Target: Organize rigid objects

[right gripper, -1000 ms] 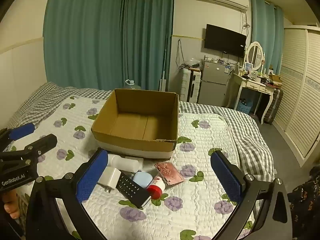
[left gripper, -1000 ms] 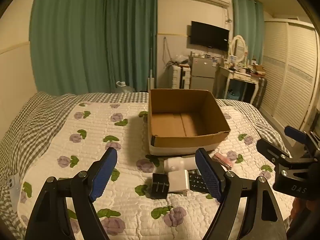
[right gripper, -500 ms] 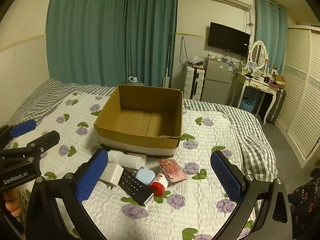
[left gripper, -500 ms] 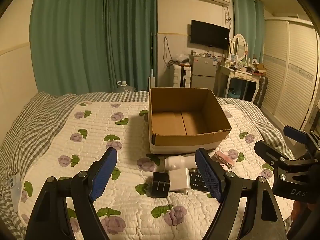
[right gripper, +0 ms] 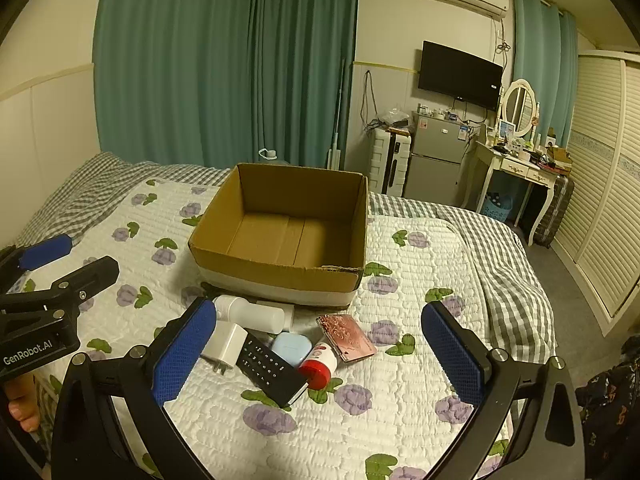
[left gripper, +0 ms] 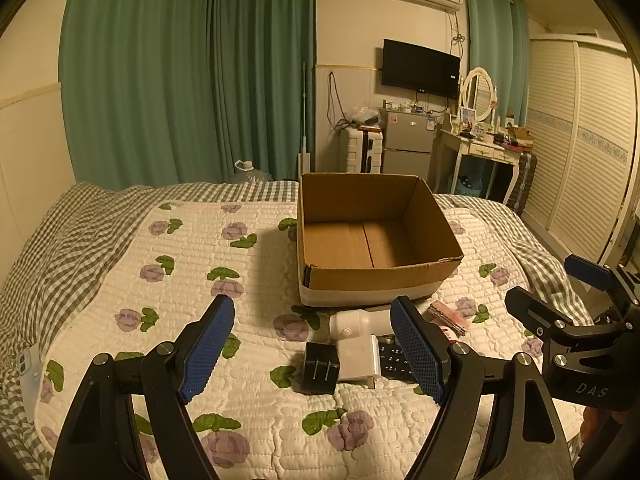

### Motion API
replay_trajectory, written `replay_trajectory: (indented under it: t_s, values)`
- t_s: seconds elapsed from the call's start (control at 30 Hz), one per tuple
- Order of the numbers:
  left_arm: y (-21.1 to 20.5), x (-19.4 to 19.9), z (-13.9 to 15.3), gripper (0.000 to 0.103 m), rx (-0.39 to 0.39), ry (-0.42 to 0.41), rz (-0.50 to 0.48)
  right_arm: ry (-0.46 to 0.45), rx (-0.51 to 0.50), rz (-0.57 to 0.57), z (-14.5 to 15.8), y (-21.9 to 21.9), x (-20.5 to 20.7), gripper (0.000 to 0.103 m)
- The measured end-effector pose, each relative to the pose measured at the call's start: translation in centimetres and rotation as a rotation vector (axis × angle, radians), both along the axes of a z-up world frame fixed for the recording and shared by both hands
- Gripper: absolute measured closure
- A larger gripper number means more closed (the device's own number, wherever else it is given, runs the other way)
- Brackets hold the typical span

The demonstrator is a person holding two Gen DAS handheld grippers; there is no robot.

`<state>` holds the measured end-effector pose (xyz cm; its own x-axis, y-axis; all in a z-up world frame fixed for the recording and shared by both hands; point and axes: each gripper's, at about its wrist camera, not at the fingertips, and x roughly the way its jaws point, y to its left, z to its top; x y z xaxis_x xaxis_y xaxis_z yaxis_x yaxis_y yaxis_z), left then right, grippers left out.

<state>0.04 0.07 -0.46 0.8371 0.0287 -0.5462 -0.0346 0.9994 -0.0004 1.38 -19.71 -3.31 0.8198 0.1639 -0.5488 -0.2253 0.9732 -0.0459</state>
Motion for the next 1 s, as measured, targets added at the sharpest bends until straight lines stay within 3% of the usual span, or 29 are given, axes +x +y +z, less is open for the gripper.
replay_trajectory:
  t_s: [1.0]
  values:
    - [0.35,0.15,0.05,0.02,-0.003,0.007,0.005,0.004,-0.003,0.0,-0.05,0.07,0.06,0.0]
